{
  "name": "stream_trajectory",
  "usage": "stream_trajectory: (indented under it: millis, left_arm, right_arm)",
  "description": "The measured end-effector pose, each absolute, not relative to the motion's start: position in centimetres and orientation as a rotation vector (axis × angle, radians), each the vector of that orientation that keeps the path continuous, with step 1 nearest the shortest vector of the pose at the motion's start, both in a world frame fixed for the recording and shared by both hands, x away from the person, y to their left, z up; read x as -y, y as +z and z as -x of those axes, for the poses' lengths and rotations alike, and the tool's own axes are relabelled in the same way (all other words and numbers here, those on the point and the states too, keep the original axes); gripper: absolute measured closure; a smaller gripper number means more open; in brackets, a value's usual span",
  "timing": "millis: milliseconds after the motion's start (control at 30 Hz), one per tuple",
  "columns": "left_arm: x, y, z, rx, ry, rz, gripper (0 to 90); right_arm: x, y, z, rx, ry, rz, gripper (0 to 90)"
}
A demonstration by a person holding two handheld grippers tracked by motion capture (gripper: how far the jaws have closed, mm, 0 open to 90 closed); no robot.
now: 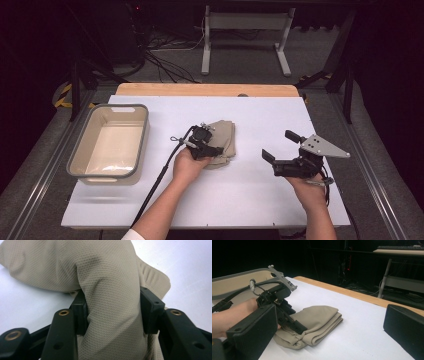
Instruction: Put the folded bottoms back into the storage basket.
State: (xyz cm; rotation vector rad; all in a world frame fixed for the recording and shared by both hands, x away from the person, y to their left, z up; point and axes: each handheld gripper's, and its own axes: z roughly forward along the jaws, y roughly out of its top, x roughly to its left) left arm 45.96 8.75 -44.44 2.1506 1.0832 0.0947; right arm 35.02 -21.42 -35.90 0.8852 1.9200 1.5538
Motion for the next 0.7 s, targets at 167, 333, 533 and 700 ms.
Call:
stream_trajectory:
  millis: [167,333,533,700]
  left_arm:
    - [-8.8,-44.4,-45.1,-1.029,0.208,-2.123,58.0]
    - [-9.1,-44.0,-44.7,-1.019,0.221,-2.067,60.1]
    - [-9.6,-43.0,-44.4,-1.012,0.226,-2.032,60.6]
    - [-10.5,-42.0,-44.4,-1.013,0.251,-2.008,60.4]
  right_arm:
    - [21.7,-35.9,-35.0,-1.910,1.555,-0.889,0.1]
    - [21.9,-35.9,-34.9,-1.895,1.561,-0.895,0.1]
    - [22.1,-35.7,-34.8,-1.869,1.573,-0.888,0.1]
    - [22.0,-35.7,-34.8,-1.871,1.567,-0.887,0.1]
